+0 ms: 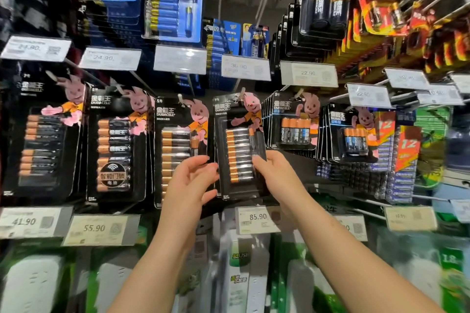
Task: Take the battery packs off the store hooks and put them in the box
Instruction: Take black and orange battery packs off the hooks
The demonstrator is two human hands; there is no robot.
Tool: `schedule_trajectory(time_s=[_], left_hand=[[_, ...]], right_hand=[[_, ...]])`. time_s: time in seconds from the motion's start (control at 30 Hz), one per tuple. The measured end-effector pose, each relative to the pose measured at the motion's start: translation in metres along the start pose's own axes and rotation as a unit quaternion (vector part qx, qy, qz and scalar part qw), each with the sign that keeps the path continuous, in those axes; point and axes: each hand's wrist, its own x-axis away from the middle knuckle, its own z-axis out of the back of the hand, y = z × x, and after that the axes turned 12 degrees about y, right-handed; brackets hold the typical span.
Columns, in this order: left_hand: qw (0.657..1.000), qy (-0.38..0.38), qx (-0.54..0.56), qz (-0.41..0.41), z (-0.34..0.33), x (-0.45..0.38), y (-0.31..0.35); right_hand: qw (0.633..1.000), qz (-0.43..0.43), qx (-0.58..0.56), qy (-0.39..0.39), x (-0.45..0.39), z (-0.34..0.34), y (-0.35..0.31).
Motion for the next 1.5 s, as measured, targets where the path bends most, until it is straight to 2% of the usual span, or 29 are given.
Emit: schedule_trajectory(time_s=[0.1,0.23,0.4,0.63,0.73,0.83,0.93,1.03,1.2,1.4,1.5], left_hand=[[1.000,-0.006,-0.009,-0.006,-0.014,0.018,-0.001],[0.999,-0.034,-0.027,0.009,-0.050,0.055,-0.017],[0.993,-0.062,-0.052,0.086,-0.103,0.115,-0.068],[0.966,-0.121,-0.107,0.202,-0.158,0.221,-0.171],[0.940,-0.152,-0.131,0.276,-0.171,0.268,-0.223],[0.893,-0.147,-0.146,0.400,-0.175,0.318,-0.280],[0.854,-0.147,-0.210,0.452,-0.162,0.376,-0.343],[0.818,-0.151,-0.258,0.491,-0.140,0.425,-0.381],[0.753,-0.111,-0.314,0.568,-0.109,0.492,-0.443],[0.703,-0.061,-0.366,0.607,-0.080,0.529,-0.507],[0.694,-0.046,-0.370,0.616,-0.068,0.538,-0.525]], right_hand=[[1.000,0.005,-0.008,-0.015,0.010,0.022,0.006],[0.999,0.008,-0.035,0.009,0.038,0.067,0.025],[0.998,-0.023,-0.054,0.016,0.075,0.139,0.086],[0.985,-0.171,0.011,-0.020,0.139,0.236,0.205],[0.967,-0.254,0.029,-0.007,0.174,0.265,0.268],[0.941,-0.329,0.078,-0.017,0.223,0.284,0.335],[0.895,-0.435,0.096,-0.034,0.279,0.297,0.402],[0.864,-0.484,0.120,-0.076,0.327,0.307,0.440],[0.807,-0.561,0.124,-0.137,0.402,0.307,0.512],[0.760,-0.622,0.140,-0.128,0.456,0.276,0.587],[0.747,-0.633,0.146,-0.136,0.480,0.258,0.616]])
